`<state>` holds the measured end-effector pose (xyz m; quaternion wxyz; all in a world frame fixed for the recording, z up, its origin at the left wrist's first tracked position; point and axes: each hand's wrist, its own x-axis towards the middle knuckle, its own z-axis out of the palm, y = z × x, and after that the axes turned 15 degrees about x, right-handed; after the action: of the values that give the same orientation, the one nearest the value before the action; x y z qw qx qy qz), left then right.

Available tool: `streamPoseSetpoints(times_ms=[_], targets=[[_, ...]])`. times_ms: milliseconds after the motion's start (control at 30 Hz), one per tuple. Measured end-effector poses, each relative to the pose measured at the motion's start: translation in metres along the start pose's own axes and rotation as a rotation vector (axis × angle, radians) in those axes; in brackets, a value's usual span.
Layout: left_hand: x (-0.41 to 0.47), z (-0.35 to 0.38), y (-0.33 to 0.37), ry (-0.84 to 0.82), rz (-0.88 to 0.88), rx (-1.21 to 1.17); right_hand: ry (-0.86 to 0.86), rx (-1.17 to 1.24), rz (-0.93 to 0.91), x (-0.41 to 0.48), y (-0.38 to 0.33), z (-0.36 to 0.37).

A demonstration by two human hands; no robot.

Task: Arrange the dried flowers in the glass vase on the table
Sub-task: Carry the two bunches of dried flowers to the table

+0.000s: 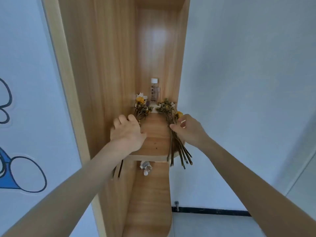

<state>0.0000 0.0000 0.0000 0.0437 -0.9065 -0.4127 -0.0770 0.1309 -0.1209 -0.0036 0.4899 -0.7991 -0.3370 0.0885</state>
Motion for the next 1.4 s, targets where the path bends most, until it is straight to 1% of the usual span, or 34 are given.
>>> streamPoseSetpoints(times_ms=[100,133,200,367,467,633,767,833,967,1067,1200,1400], targets=[[0.017,0.016,0.006,-0.078,-0.083,0.220,-0.049,-0.200,0.144,0.026,0.007,0.011],[0.018,0.019,0.009,-0.100,-0.083,0.272,-0.070,-0.222,0.195,0.029,0.007,0.015],[0.026,0.029,0.014,-0.119,-0.092,0.326,-0.060,-0.226,0.233,0.037,0.012,0.025],[0.041,0.038,0.016,-0.158,-0.109,0.396,0.026,-0.284,0.247,0.050,0.019,0.039],[0.046,0.039,0.018,-0.205,-0.140,0.403,0.017,-0.273,0.248,0.054,0.018,0.039],[0.055,0.033,0.023,-0.308,-0.227,0.393,0.004,-0.354,0.221,0.056,0.014,0.039],[0.055,0.029,0.027,-0.379,-0.211,0.466,0.021,-0.408,0.217,0.058,0.015,0.041],[0.056,0.029,0.028,-0.393,-0.233,0.437,0.015,-0.432,0.221,0.058,0.014,0.042],[0.062,0.033,0.026,-0.378,-0.322,0.243,0.001,-0.455,0.210,0.060,0.013,0.042],[0.064,0.033,0.022,-0.360,-0.341,0.135,0.004,-0.449,0.202,0.062,0.014,0.041],[0.063,0.037,0.020,-0.331,-0.286,0.114,0.018,-0.404,0.188,0.064,0.015,0.035],[0.054,0.039,0.020,-0.221,-0.174,0.094,-0.009,-0.374,0.180,0.058,0.021,0.025]])
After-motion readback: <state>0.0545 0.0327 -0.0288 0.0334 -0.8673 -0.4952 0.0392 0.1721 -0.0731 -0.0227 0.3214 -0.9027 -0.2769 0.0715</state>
